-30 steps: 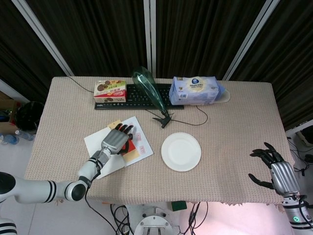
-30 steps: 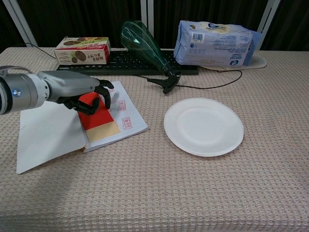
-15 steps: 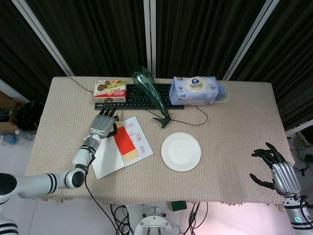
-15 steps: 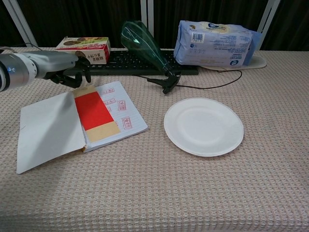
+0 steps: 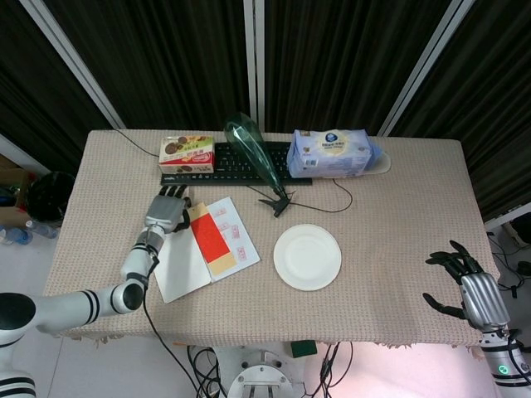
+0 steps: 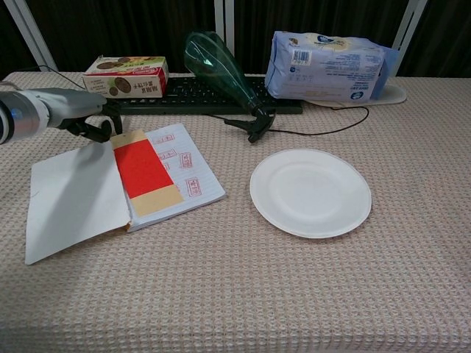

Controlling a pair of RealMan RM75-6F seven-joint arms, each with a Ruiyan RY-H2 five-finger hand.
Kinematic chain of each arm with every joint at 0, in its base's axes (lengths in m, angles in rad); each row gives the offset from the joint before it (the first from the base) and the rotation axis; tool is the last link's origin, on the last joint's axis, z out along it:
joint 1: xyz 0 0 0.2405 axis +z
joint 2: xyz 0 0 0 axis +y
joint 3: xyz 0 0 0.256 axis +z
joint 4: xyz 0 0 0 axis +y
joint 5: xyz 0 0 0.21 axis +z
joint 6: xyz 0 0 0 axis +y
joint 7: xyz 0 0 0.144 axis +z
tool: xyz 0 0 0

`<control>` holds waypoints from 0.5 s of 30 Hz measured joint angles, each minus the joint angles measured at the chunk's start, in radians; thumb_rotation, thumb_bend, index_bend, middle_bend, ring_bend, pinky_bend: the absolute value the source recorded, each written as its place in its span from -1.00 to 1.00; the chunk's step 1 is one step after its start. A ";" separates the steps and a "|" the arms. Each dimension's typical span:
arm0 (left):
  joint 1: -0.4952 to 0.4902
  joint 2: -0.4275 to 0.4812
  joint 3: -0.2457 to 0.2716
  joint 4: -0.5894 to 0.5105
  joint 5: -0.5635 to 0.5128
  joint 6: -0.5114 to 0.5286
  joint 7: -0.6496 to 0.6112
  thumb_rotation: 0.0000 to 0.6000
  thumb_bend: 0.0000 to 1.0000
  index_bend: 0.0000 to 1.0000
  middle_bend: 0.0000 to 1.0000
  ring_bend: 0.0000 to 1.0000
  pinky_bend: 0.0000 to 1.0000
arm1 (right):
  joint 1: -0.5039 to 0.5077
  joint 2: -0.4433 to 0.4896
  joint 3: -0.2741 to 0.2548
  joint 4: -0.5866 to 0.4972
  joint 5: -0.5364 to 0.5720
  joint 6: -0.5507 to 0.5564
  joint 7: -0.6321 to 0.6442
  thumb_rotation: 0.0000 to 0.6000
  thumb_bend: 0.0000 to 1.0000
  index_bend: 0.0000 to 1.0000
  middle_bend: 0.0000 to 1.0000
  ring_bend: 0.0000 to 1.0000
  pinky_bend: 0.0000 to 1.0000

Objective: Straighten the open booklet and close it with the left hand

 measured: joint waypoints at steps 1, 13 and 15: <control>0.000 0.000 0.001 -0.002 0.002 0.002 0.001 -0.09 0.46 -0.44 -1.00 -1.00 -0.92 | 0.000 0.000 0.000 -0.001 0.001 0.000 0.000 1.00 -0.69 -0.31 -0.50 -0.88 -0.55; 0.009 0.016 0.023 -0.058 0.016 0.019 0.020 -0.09 0.46 -0.44 -1.00 -1.00 -0.92 | 0.001 0.000 0.000 -0.001 -0.001 0.000 0.000 1.00 -0.69 -0.31 -0.50 -0.88 -0.55; 0.011 0.020 0.025 -0.071 0.021 0.025 0.022 -0.10 0.46 -0.44 -1.00 -1.00 -0.92 | 0.001 0.000 0.000 -0.002 -0.001 0.000 -0.001 1.00 -0.69 -0.31 -0.50 -0.88 -0.55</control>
